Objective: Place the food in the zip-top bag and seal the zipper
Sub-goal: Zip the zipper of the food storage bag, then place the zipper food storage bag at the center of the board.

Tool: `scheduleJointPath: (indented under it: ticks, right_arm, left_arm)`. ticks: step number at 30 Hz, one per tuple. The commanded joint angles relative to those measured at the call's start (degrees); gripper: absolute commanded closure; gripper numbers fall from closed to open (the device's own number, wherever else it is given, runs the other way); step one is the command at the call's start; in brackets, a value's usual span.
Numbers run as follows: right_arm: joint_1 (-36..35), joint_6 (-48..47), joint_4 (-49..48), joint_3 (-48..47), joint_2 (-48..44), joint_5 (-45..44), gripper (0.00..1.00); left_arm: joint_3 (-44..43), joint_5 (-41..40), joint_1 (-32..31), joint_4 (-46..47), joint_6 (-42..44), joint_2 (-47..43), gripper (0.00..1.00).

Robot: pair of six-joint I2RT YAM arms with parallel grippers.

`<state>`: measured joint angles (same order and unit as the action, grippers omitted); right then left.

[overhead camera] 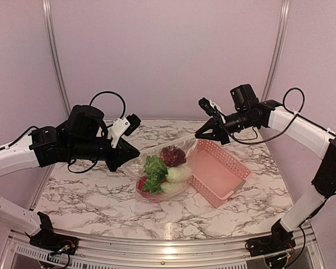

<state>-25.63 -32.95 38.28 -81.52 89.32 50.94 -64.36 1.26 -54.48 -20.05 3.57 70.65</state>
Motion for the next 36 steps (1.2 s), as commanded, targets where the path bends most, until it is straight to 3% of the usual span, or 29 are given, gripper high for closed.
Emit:
scheduleJointPath:
  ticks: [1, 10, 15, 20, 26, 30, 33, 36]
  right_arm:
    - [2.38, 0.05, -2.06, 0.62, -1.19, -2.43, 1.00]
    - [2.19, 1.17, -2.36, -1.47, 1.48, -0.05, 1.00]
    - [1.68, 1.67, -3.52, -3.79, 3.82, -0.34, 1.00]
    - [-2.03, 1.62, -3.42, -11.95, 10.53, -1.43, 1.00]
    - [-3.35, 4.47, -4.10, -26.95, 18.60, 0.33, 1.00]
    - [-3.53, 4.34, -5.91, -25.58, 19.22, 0.13, 1.00]
    - [-4.30, 4.07, -6.47, -19.62, 18.20, -0.19, 0.83]
    - [-5.60, 2.97, -4.38, -15.22, 16.46, 0.36, 0.72]
  left_arm:
    - [3.38, -4.68, 0.43, -7.20, -1.58, -5.01, 1.00]
    - [5.67, -6.89, 0.85, -5.13, -2.24, -7.32, 1.00]
    - [5.91, -6.64, 5.02, -3.19, -0.48, -6.31, 1.00]
    - [1.24, -6.51, 9.59, 0.11, 3.34, -3.26, 1.00]
    - [-8.31, -6.66, 14.20, -4.21, 9.76, 2.19, 1.00]
    - [-6.72, -6.23, 14.41, -4.47, 9.63, 0.40, 1.00]
    - [-1.31, -3.08, 14.40, -3.43, 6.52, -2.43, 0.98]
    - [4.57, 3.48, 14.40, -2.83, 4.52, -5.61, 0.83]
